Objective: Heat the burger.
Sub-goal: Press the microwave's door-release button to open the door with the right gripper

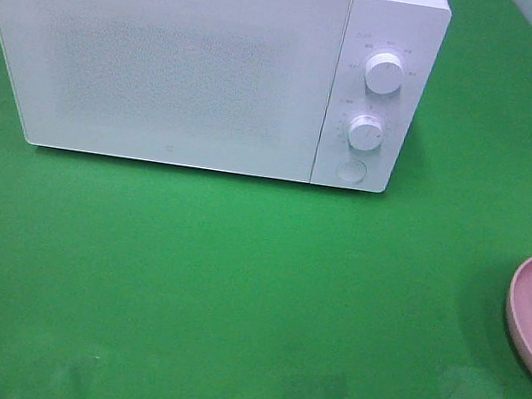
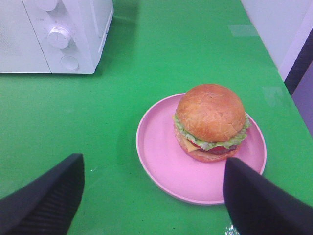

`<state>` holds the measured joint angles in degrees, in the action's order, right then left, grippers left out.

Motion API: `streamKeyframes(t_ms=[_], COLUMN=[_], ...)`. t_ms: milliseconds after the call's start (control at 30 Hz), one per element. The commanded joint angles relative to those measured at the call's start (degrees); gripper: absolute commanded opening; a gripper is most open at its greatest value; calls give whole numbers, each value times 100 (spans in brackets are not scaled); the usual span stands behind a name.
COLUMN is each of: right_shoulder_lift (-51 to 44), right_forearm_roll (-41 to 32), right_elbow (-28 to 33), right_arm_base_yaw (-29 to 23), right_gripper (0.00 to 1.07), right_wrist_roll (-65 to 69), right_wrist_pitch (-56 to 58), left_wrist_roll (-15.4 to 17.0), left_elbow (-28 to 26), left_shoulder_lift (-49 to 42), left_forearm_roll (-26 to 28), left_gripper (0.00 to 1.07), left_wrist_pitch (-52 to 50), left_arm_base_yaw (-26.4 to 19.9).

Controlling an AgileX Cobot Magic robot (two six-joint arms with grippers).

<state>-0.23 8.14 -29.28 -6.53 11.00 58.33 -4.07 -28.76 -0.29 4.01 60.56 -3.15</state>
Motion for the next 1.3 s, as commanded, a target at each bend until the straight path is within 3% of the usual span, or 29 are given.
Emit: streamKeyframes(t_ms=[33,733,1300], right_shoulder_lift=[-149,-97,974], right_forearm_roll=[0,23,23], right_elbow=[11,-218,-212], right_arm_base_yaw=[40,40,40], right_gripper=[75,75,75], right_wrist_roll=[-46,-46,86], right_wrist_pitch=[-63,-378,-1765], left_wrist_roll=[29,29,29], left_elbow=[17,17,17], left_shoulder_lift=[-126,-126,-126], left_forearm_roll=[34,34,34], left_gripper=[99,99,99], left_wrist_pitch=[-80,-80,-80], left_arm_base_yaw=[40,40,40])
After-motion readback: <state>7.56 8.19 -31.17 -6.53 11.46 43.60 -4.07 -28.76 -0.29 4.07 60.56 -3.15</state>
